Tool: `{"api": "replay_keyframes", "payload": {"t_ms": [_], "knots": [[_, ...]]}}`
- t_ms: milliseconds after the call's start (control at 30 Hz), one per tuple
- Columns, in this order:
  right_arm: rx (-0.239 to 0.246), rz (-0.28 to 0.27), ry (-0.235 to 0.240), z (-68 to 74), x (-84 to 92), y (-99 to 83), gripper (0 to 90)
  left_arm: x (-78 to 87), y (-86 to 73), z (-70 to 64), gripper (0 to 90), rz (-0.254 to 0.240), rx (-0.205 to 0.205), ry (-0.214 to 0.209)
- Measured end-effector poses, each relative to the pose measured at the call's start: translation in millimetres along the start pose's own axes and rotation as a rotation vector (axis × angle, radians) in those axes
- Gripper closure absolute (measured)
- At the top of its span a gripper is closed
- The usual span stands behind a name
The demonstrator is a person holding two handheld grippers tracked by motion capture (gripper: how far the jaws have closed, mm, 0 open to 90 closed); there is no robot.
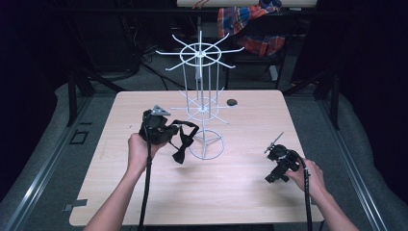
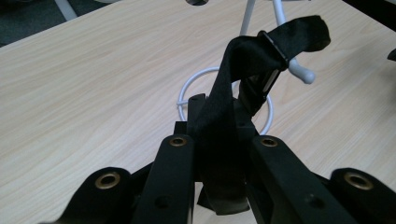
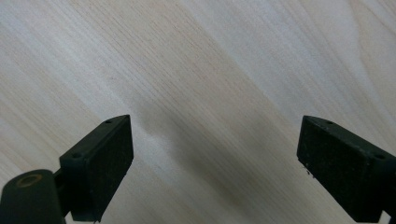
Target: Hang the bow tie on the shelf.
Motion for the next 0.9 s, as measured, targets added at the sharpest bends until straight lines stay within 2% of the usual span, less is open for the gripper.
{"api": "replay_keyframes", "payload": {"t_ms": [167, 333, 367, 433, 567, 600, 900], "knots": [[-0.003, -0.005, 0.003, 0.4, -0.5, -0.1, 10.4, -5.8, -2.1, 0.8, 82.2, -0.009, 0.013, -0.003], [0.001, 0.001, -0.003, 0.3, 0.7, -0.2, 10.4, -8.7, -3.9, 1.8, 75.6, -0.007, 0.020, -0.016], [0.019, 0.023, -0.004, -0.8, 2.3, 0.0, 10.4, -8.4, -3.9, 2.0, 72.5, -0.007, 0.022, -0.021], [0.011, 0.010, -0.001, -0.2, 1.9, -0.2, 10.4, -7.0, -4.3, 2.6, 68.1, -0.004, 0.021, -0.029], [0.011, 0.011, -0.004, -0.6, 2.4, -0.5, 10.4, -3.6, -5.3, 3.7, 52.4, 0.010, 0.018, -0.033], [-0.010, -0.018, 0.001, 0.7, 0.6, -0.9, 10.4, -3.0, -5.5, 3.6, 48.6, 0.010, 0.021, -0.030], [-0.001, -0.010, -0.005, 0.0, 2.7, -1.4, 10.4, 9.8, -9.9, 6.2, 30.3, 0.022, -0.002, -0.046]]}}
Point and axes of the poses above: each handheld gripper's, and its own axes: x roughly backward along the jaws, y roughly out of its top, z roughly to its left, the point moved 2 cm from there along -x, roughly forward along the jaws, and after that the axes turned 9 degrees about z, right-handed, at the moved point
